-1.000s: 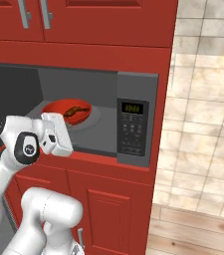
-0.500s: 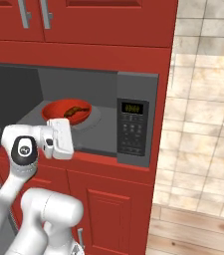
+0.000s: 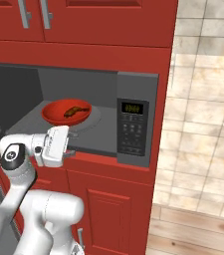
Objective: Remove the orange from the bowl and place it on the small plate. Then place the bowl with only the chicken drumstick in the microwave, close the door, and press the start button to microwave the chicken drumstick.
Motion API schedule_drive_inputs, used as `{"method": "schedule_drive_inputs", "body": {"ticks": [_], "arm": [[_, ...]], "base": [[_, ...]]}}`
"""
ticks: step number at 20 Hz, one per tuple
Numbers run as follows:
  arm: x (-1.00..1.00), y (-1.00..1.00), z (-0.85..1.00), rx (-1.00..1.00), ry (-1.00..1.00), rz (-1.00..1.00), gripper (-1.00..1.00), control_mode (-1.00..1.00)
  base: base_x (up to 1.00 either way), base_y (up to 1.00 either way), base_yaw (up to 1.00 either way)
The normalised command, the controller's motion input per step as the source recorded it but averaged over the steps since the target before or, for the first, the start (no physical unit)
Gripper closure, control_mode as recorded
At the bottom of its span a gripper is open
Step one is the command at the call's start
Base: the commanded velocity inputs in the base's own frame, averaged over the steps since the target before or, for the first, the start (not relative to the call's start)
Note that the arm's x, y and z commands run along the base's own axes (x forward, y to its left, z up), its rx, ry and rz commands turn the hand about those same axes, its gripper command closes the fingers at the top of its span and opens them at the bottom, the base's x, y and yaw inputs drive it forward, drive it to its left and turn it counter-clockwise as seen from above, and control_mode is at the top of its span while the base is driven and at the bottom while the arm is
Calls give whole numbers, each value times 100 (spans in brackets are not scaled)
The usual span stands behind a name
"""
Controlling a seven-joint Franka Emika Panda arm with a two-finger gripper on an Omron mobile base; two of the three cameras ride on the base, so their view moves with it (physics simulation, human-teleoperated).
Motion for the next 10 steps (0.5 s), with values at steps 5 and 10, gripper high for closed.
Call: {"method": "schedule_drive_inputs", "body": {"ticks": [5, 10], "arm": [[-17, 0, -3, -31, 0, -23, -100, -100], [-15, -3, -19, -32, 0, -16, -100, -100]], "base": [[0, 0, 0], [0, 0, 0]]}}
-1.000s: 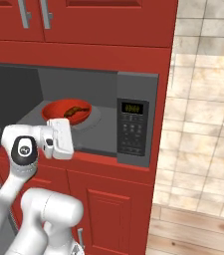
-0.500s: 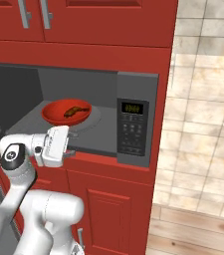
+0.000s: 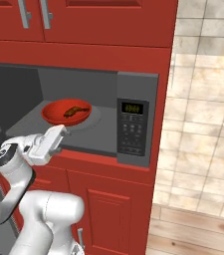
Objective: Remove the orange from the bowl and place it on the small plate. Then place the bowl with only the chicken drumstick in the microwave, close the door, and press the start button to microwave the chicken drumstick.
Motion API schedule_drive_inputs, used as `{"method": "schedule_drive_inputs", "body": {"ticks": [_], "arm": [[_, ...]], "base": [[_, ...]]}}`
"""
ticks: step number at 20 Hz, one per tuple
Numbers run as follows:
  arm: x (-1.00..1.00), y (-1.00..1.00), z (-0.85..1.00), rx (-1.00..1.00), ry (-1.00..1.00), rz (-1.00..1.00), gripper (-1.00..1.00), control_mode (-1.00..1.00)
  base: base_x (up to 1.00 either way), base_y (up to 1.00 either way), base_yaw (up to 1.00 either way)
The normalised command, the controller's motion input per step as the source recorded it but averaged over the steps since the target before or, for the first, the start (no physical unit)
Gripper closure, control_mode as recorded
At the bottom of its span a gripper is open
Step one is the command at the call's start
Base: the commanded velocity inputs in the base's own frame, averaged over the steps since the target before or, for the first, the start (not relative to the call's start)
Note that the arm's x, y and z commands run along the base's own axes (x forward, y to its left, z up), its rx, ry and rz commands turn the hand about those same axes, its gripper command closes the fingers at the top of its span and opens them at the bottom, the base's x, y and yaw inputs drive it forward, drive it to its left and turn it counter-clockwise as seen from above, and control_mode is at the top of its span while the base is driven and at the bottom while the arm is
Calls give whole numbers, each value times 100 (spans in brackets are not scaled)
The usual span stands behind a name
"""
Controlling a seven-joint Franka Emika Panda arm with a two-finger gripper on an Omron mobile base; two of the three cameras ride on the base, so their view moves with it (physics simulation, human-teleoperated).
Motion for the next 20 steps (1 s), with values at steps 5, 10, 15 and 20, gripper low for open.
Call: {"method": "schedule_drive_inputs", "body": {"ticks": [5, 10, 15, 20], "arm": [[-15, -10, -35, -27, 3, -17, -100, -100], [-46, -5, -72, -17, 1, -13, -100, -100], [-48, -3, -61, -15, 18, -5, -100, -100], [-22, -5, -23, -15, 16, 0, -100, -100]], "base": [[0, 0, 0], [0, 0, 0], [0, 0, 0], [0, 0, 0]]}}
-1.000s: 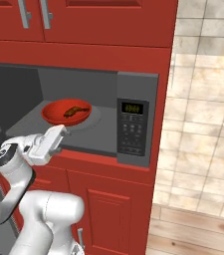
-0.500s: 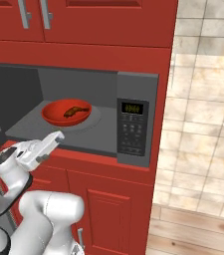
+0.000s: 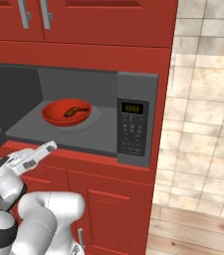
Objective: Remove the orange from the bowl and place it on the small plate. Then place the bowl with only the chicken drumstick in the microwave, close the door, and press the start button to microwave the chicken drumstick.
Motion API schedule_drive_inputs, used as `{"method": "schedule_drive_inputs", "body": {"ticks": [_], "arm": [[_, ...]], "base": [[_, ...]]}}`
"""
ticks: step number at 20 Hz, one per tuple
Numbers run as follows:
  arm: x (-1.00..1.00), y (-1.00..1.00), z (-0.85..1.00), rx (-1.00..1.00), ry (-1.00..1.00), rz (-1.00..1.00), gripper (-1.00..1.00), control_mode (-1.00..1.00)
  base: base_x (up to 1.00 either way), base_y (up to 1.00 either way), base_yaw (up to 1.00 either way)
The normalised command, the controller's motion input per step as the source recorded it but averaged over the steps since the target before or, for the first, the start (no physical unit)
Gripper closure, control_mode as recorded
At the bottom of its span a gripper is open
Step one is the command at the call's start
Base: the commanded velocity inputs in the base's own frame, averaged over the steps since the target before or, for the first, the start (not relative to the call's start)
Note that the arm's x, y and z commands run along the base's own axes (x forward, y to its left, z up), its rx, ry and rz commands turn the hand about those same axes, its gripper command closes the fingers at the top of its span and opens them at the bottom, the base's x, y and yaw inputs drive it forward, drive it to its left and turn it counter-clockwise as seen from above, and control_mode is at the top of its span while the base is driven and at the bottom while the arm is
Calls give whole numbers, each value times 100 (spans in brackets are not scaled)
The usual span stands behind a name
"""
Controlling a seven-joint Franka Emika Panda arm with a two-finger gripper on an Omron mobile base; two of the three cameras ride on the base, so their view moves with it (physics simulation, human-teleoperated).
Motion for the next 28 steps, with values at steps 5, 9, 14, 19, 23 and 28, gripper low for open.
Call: {"method": "schedule_drive_inputs", "body": {"ticks": [5, 9, 14, 19, 23, 28], "arm": [[-20, 0, -35, -20, 16, 1, -100, -100], [-20, 0, -56, -19, 13, 4, -100, -100], [-28, 1, -67, -18, 10, 3, -100, -100], [-17, 41, -57, -23, 11, 2, -100, -100], [-16, 90, -25, -30, 12, 1, -100, -100], [-1, 91, -8, -28, 17, 1, -100, -100]], "base": [[0, 0, 0], [0, 0, 0], [0, 0, 0], [0, 0, 0], [0, 0, 0], [0, 0, 0]]}}
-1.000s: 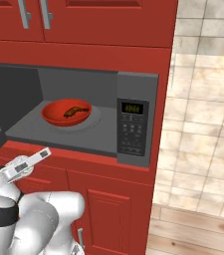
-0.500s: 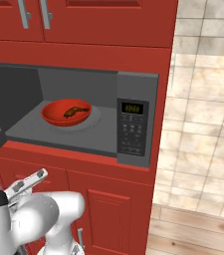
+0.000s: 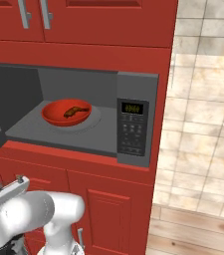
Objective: Remove the orange from the bowl and place it on the small plate. Then place the bowl with only the chicken drumstick in the microwave, close the door, and press the start button to microwave the chicken drumstick.
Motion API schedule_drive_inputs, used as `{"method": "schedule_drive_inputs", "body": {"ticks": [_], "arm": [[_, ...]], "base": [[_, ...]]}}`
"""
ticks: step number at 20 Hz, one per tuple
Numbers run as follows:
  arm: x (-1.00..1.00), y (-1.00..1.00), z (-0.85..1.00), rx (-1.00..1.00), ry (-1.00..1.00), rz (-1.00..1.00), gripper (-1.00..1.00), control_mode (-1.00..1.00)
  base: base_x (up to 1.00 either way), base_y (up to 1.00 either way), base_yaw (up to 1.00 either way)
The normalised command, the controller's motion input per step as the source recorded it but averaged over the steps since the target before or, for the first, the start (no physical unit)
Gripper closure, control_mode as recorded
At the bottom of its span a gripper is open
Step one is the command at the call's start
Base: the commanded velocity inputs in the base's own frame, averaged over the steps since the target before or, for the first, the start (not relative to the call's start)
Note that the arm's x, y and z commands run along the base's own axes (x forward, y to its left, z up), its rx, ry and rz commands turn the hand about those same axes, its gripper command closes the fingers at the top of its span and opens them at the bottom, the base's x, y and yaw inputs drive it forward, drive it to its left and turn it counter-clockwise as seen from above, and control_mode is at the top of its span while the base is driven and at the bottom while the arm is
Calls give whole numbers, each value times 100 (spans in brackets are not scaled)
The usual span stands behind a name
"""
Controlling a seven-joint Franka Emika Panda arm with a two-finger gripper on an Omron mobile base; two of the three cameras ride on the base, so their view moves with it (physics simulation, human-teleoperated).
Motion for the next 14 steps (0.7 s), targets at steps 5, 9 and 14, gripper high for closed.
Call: {"method": "schedule_drive_inputs", "body": {"ticks": [5, 9, 14], "arm": [[-4, 82, -31, -22, 9, 6, -100, -100], [0, 68, -45, -23, 12, 4, -100, -100], [0, 67, -49, -24, 15, 4, -100, -100]], "base": [[0, 0, 0], [0, 0, 0], [0, 0, 0]]}}
